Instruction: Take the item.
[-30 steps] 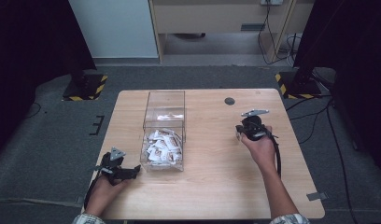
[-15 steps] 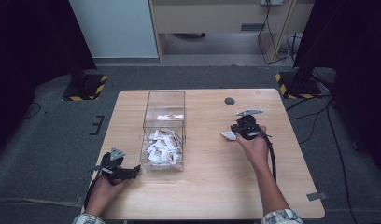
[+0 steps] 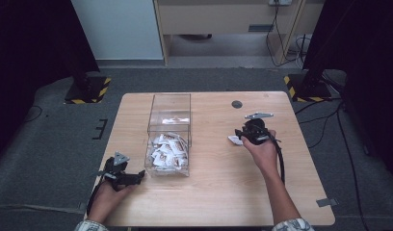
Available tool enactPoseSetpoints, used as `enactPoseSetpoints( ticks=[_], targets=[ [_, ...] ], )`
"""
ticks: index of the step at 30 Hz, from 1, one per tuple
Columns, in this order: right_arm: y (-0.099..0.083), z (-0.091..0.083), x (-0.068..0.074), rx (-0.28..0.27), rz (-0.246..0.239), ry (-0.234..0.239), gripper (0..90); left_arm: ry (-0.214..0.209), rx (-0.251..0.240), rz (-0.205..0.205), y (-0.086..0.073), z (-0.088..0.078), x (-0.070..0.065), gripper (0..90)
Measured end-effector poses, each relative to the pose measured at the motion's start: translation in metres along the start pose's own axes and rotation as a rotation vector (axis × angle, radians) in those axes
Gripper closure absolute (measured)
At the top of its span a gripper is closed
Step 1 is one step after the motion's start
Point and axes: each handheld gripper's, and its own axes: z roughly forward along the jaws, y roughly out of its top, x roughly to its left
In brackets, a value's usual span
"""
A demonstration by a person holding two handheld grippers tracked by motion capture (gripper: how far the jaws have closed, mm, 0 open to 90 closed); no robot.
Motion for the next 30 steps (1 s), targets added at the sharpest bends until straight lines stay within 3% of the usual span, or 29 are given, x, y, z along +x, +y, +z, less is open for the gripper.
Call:
enactPoseSetpoints(
  ticks=[6, 17, 23, 30],
  targets=[
    [-0.002, 0.0, 0.003, -0.011, -0.023, -0.011, 50.6, 0.0, 0.0, 0.0, 0.0, 0.0, 0.0, 0.0],
    [-0.009, -0.002, 0.004, -0.02, 0.006, -0.061, 16.6, 0.0, 0.0, 0.0, 0.0, 0.0, 0.0, 0.0],
    [-0.009, -0.007, 0.005, -0.049, 0.007, -0.07, 9.5, 0.0, 0.0, 0.0, 0.0, 0.0, 0.0, 0.0],
    [-0.017, -0.015, 0.012, -0.059, -0.019, -0.037, 6.2, 0.0, 0.0, 0.0, 0.0, 0.0, 0.0, 0.0]
  ],
)
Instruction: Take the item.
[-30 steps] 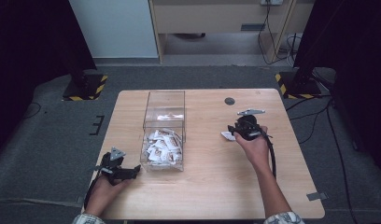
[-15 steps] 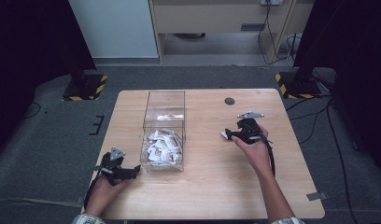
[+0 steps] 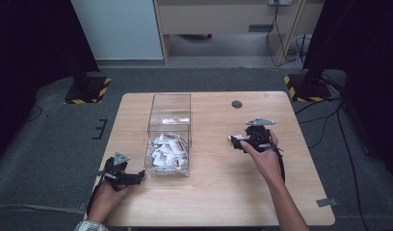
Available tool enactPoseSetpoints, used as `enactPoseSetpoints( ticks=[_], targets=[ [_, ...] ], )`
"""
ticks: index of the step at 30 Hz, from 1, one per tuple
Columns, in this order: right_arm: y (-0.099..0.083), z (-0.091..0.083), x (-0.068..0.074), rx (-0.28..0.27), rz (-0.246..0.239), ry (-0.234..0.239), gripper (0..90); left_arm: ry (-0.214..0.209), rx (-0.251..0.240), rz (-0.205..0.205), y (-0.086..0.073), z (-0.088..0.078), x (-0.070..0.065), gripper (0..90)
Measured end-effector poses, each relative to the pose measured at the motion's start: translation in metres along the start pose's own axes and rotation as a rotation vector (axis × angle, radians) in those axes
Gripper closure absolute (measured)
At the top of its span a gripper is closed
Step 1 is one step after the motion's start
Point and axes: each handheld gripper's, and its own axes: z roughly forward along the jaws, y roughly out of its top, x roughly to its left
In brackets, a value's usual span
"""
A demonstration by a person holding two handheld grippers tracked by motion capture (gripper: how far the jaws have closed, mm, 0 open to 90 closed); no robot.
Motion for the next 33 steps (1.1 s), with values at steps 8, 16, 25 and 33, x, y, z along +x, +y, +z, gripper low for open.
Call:
enactPoseSetpoints(
  ticks=[8, 16, 25, 33],
  targets=[
    [-0.023, -0.015, 0.002, 0.006, -0.013, 0.014, 6.4, 0.0, 0.0, 0.0, 0.0, 0.0, 0.0, 0.0],
    [-0.062, -0.02, 0.013, 0.054, -0.023, 0.04, 6.5, 0.0, 0.0, 0.0, 0.0, 0.0, 0.0, 0.0],
    [-0.091, -0.007, 0.027, 0.161, -0.084, 0.042, 5.3, 0.0, 0.0, 0.0, 0.0, 0.0, 0.0, 0.0],
    [-0.098, -0.006, 0.029, 0.113, -0.084, 0.041, 3.1, 0.0, 0.0, 0.0, 0.0, 0.0, 0.0, 0.0]
  ],
)
